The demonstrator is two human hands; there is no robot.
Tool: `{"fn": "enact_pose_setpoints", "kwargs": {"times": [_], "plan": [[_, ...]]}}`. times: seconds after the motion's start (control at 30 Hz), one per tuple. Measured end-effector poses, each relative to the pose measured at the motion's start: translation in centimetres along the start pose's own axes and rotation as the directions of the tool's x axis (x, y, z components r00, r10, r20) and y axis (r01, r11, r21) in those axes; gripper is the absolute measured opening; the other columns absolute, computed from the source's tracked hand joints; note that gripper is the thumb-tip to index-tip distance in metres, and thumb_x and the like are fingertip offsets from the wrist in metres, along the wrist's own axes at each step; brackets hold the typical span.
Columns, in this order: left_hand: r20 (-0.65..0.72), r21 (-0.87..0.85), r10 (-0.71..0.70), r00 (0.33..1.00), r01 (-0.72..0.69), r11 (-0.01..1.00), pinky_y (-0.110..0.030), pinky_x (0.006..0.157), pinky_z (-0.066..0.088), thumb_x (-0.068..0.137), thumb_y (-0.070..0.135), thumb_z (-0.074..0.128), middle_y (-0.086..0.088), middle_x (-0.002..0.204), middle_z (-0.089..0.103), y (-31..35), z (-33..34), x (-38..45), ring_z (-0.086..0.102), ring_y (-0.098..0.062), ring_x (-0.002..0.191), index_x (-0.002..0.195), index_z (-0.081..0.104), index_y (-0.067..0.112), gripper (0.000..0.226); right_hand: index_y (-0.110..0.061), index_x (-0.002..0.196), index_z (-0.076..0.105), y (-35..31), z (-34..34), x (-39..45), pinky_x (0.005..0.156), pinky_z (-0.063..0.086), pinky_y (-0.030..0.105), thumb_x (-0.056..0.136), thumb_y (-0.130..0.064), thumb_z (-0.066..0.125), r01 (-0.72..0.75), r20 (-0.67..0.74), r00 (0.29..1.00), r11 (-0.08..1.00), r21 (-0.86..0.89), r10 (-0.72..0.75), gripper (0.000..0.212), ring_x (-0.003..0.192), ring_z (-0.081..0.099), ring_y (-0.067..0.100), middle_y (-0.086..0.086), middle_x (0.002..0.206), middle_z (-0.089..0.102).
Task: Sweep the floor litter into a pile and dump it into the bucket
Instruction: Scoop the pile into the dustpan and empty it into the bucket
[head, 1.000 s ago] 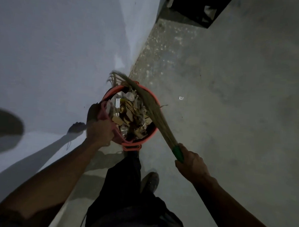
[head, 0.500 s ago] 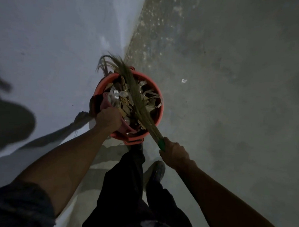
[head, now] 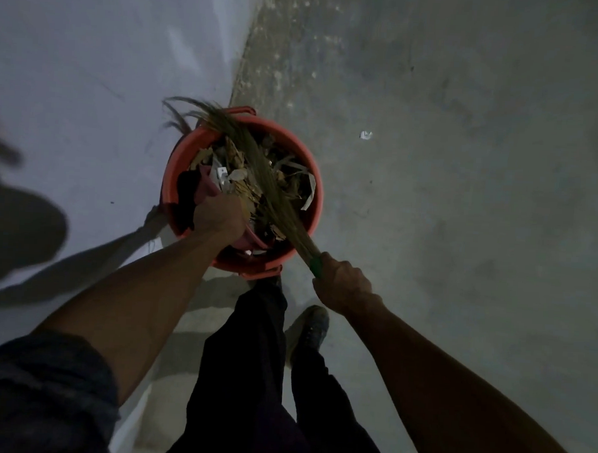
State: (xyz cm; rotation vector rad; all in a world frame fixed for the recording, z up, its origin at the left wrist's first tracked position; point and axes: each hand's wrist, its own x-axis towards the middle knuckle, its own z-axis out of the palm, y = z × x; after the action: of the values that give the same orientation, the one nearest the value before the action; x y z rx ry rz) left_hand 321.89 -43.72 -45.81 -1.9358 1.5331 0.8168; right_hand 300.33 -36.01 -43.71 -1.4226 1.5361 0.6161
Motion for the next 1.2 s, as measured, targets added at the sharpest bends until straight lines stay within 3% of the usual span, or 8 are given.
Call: {"fn": "enact_pose_setpoints", "kwargs": {"times": [0.13, 0.23, 0.43, 0.57, 0.7, 0.8, 1.03, 1.2], "plan": [[0.012, -0.062, -0.006, 1.000, 0.007, 0.998, -0.035, 0.068, 0.051, 0.097, 0.018, 0.048, -0.014, 0.097, 0.067, -1.2, 0.3, -2.2, 0.066, -0.036, 0.090, 0.097, 0.064, 0.004, 0.021, -0.017, 0.135, 0.041, 0.6, -0.2, -2.2, 0.065, 0.051, 0.032, 0.096, -0.030, 0.050, 0.011, -0.041, 0.999, 1.000, -0.005, -0.011, 0.042, 0.083, 0.060, 0.023, 0.009, 0.105, 0.060], [0.033, -0.090, 0.016, 0.999, -0.012, 0.996, -0.035, 0.064, 0.056, 0.095, 0.024, 0.047, -0.008, 0.086, 0.062, -2.7, -0.5, -4.0, 0.062, -0.027, 0.074, 0.111, 0.064, 0.012, 0.027, -0.019, 0.133, 0.042, 1.7, -0.3, -4.6, 0.067, 0.053, 0.034, 0.095, -0.031, 0.050, 0.020, -0.088, 0.996, 1.000, -0.005, -0.021, 0.041, 0.083, 0.061, 0.025, 0.009, 0.103, 0.061], [-0.086, -0.080, -0.054, 0.995, 0.048, 0.996, -0.041, 0.080, 0.049, 0.098, 0.031, 0.048, -0.018, 0.119, 0.061, -3.4, -3.1, -8.8, 0.061, -0.037, 0.104, 0.122, 0.056, 0.002, 0.037, -0.021, 0.145, 0.033, 4.6, 0.6, -9.6, 0.059, 0.042, 0.028, 0.097, -0.034, 0.049, 0.065, -0.194, 0.979, 0.998, 0.007, -0.062, 0.052, 0.076, 0.056, 0.021, 0.009, 0.106, 0.062], [-0.161, 0.003, -0.027, 0.987, 0.028, 1.000, -0.040, 0.080, 0.048, 0.097, 0.026, 0.049, -0.018, 0.121, 0.059, -3.4, -3.3, -10.5, 0.060, -0.037, 0.108, 0.135, 0.048, 0.005, 0.043, -0.022, 0.149, 0.030, 5.3, 1.6, -11.4, 0.061, 0.045, 0.027, 0.097, -0.035, 0.051, 0.112, -0.192, 0.976, 0.992, 0.059, -0.099, 0.057, 0.077, 0.056, 0.018, 0.008, 0.108, 0.062], [-0.110, 0.025, 0.010, 0.994, -0.007, 1.000, -0.040, 0.083, 0.051, 0.097, 0.020, 0.051, -0.015, 0.111, 0.064, -3.0, -2.2, -9.7, 0.062, -0.034, 0.104, 0.109, 0.062, 0.004, 0.023, -0.023, 0.148, 0.032, 4.4, 2.7, -10.8, 0.066, 0.045, 0.026, 0.097, -0.034, 0.053, 0.127, -0.152, 0.982, 0.989, 0.079, -0.114, 0.057, 0.086, 0.061, 0.027, 0.010, 0.111, 0.063], [-0.035, 0.007, 0.045, 0.998, -0.045, 0.999, -0.042, 0.081, 0.055, 0.094, 0.021, 0.054, -0.012, 0.100, 0.068, -3.1, -0.2, -7.0, 0.065, -0.033, 0.096, 0.097, 0.065, 0.006, 0.019, -0.023, 0.145, 0.034, 3.5, 3.4, -8.3, 0.076, 0.055, 0.038, 0.095, -0.034, 0.052, 0.093, -0.109, 0.990, 0.994, 0.063, -0.085, 0.054, 0.091, 0.064, 0.032, 0.013, 0.111, 0.064], [0.126, -0.131, 0.049, 0.991, -0.033, 0.991, -0.026, 0.053, 0.048, 0.087, 0.024, 0.068, -0.002, 0.080, 0.057, -3.7, 2.7, -1.5, 0.060, -0.019, 0.070, 0.098, 0.064, 0.007, 0.020, -0.019, 0.137, 0.041, 2.1, 3.1, -2.4, 0.076, 0.056, 0.040, 0.093, -0.031, 0.051, -0.030, -0.039, 0.999, 0.998, 0.051, 0.032, 0.046, 0.090, 0.063, 0.032, 0.012, 0.108, 0.061], [0.160, -0.015, 0.035, 0.987, -0.033, 0.999, -0.037, 0.075, 0.057, 0.075, 0.050, 0.075, -0.003, 0.066, 0.051, -2.9, 2.0, 0.0, 0.066, -0.030, 0.082, 0.070, 0.052, 0.014, 0.044, -0.016, 0.131, 0.043, 1.8, 2.8, -0.3, 0.072, 0.054, 0.037, 0.094, -0.030, 0.050, -0.063, -0.014, 0.998, 0.997, 0.053, 0.064, 0.039, 0.089, 0.062, 0.029, 0.011, 0.106, 0.059]]}}
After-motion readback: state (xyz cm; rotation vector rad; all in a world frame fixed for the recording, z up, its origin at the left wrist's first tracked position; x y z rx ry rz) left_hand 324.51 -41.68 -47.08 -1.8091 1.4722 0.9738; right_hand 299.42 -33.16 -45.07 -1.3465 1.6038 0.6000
